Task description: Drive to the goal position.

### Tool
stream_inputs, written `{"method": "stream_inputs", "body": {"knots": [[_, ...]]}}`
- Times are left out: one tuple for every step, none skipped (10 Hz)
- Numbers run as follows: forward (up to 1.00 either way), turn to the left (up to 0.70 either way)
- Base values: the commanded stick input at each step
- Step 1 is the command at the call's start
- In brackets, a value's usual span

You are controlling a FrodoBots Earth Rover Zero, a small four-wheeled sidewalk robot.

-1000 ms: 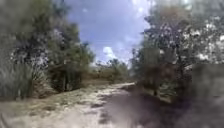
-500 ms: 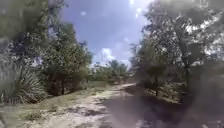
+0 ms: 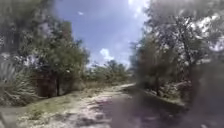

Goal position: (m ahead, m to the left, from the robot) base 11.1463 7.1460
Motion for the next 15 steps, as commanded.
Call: {"method": "stream_inputs", "body": {"knots": [[0.7,0.0],[0.7,0.0],[0.7,0.0],[0.7,0.0],[0.7,0.0],[0.7,0.0],[0.7,0.0],[0.7,0.0],[0.7,0.0],[0.7,0.0],[0.7,0.0],[0.7,0.0],[0.7,0.0],[0.7,0.0],[0.7,0.0]]}}
